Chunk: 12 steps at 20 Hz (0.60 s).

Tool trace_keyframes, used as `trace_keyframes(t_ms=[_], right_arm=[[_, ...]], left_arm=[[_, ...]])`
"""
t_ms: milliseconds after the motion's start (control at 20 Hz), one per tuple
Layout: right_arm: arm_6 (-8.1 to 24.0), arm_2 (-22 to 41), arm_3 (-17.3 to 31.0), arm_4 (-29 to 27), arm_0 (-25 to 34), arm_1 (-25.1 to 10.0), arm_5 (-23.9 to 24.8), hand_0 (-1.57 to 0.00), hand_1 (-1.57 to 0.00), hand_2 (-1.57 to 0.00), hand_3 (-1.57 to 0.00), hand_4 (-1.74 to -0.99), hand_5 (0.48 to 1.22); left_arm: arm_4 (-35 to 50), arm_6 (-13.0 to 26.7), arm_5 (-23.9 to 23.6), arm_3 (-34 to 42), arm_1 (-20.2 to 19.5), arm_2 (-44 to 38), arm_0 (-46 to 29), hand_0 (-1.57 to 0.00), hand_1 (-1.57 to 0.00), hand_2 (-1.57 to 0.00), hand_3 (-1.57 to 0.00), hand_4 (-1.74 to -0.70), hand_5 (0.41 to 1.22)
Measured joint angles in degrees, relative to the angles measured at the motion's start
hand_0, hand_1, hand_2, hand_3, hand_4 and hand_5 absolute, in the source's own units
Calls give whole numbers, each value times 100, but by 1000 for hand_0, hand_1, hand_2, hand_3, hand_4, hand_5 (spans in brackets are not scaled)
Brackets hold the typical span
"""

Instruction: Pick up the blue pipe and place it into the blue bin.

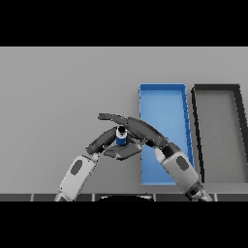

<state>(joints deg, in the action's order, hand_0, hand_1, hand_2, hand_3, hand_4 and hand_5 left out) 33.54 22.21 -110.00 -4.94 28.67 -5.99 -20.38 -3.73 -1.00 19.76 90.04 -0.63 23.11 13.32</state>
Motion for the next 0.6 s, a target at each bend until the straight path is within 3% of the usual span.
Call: trace_keyframes(t_ms=[150,250,300,450,600], right_arm=[[-144,-3,204,-81,193,101,-98,-876,-877,-910,-762,-1467,518],[-267,37,315,-32,167,173,-55,-1126,-1127,-1148,-953,-1551,596],[-286,56,343,-68,178,254,-6,-1215,-1215,-1233,-1021,-1581,650],[-398,114,389,-230,145,312,101,-1389,-1389,-1398,-1250,-1648,929],[-622,218,389,-184,117,185,171,-1478,-1478,-1482,-1400,-1692,1071]], left_arm=[[91,110,67,-11,24,-16,-1,-1571,-1571,-1571,-1571,-1622,1221],[103,276,-7,73,41,23,-50,-1571,-1571,-1571,-1511,-1662,1221],[159,165,32,-19,57,-39,30,-1571,-1571,-1571,-1523,-1677,1221],[434,-99,174,8,123,-60,-87,-1571,-1571,-1571,-1490,-1707,1221],[393,30,147,-14,150,-77,-57,-1571,-1571,-1571,-1437,-1722,1221]])
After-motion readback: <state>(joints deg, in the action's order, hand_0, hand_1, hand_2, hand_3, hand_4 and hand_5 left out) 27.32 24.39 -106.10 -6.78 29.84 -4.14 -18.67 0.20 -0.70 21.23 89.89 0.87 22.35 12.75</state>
